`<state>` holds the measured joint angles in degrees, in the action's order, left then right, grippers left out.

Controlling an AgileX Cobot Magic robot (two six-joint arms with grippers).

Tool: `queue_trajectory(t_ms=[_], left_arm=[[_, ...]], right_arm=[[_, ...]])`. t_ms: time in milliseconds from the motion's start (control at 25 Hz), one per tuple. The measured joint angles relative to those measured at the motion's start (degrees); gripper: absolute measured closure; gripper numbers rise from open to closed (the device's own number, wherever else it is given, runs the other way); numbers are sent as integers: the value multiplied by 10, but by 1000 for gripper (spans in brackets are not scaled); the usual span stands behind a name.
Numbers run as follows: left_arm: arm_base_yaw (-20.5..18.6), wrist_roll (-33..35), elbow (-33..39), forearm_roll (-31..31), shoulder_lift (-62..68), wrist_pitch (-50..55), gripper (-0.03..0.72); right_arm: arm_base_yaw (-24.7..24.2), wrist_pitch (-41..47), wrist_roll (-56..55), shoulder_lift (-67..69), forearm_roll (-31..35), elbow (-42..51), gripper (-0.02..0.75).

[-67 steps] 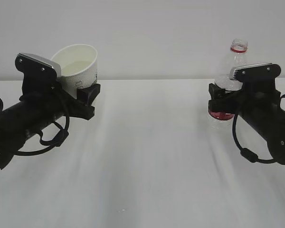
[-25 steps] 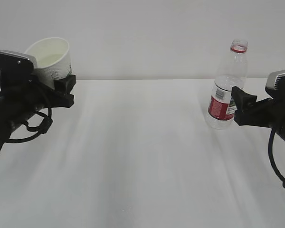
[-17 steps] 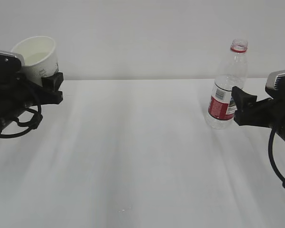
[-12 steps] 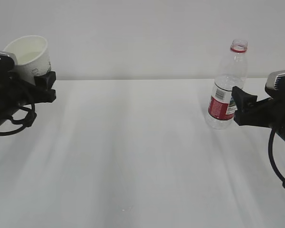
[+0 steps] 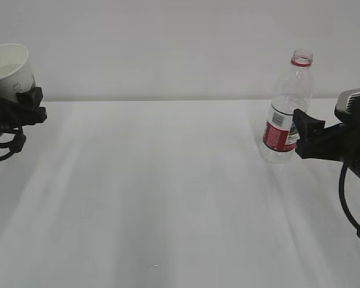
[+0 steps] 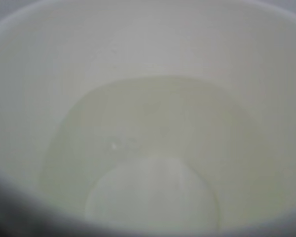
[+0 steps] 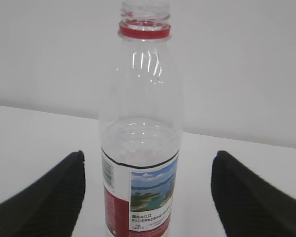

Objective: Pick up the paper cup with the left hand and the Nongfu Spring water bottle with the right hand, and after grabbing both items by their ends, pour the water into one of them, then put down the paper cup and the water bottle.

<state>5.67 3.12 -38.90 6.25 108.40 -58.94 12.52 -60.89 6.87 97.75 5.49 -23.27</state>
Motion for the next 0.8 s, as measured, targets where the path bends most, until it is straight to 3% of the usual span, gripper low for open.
queue_trajectory(t_ms=[800], left_arm=[[-1,-2,-12,-11,99,-43,190]], right_arm=[[0,0,0,0,-10,0,143]])
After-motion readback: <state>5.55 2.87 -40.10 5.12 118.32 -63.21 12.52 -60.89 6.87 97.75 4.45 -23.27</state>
